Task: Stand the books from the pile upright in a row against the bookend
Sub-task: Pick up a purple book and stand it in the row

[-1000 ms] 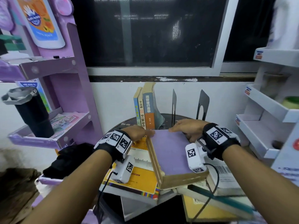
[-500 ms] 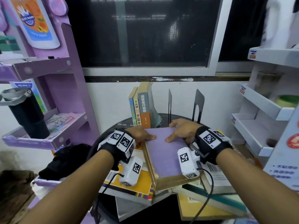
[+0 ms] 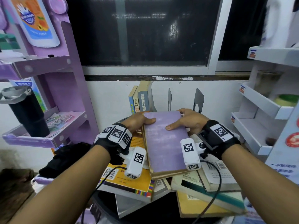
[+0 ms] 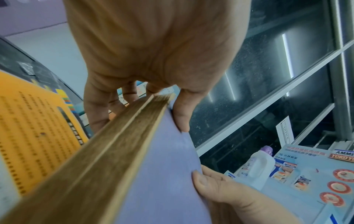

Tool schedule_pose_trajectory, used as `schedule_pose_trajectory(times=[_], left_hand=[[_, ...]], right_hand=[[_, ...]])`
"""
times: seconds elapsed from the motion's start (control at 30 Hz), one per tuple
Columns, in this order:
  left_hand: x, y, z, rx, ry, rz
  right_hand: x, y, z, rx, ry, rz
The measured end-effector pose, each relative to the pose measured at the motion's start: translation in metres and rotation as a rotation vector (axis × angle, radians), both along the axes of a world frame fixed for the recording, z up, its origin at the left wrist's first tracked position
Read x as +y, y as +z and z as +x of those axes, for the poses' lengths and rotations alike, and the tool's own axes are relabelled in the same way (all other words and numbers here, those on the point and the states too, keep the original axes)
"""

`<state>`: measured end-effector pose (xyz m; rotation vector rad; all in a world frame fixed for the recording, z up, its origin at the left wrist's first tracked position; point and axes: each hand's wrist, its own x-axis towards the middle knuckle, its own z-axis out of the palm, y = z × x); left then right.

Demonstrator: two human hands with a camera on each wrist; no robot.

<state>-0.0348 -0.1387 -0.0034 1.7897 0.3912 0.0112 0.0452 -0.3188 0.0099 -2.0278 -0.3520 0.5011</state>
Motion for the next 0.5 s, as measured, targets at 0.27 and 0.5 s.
schedule_pose_trajectory(times=[0.27,0.5], left_hand=[[-0.004,0.024,0.009,-0.203,0.064,-0.131],[0.003,0.031,0.005,-0.394,0.033,-0.324]], right_hand=[[-0.001,0.014,-0.001,0.007,-0.02,0.213],[0.009,0.018,-0.006,-0.261,-0.064,0.285]])
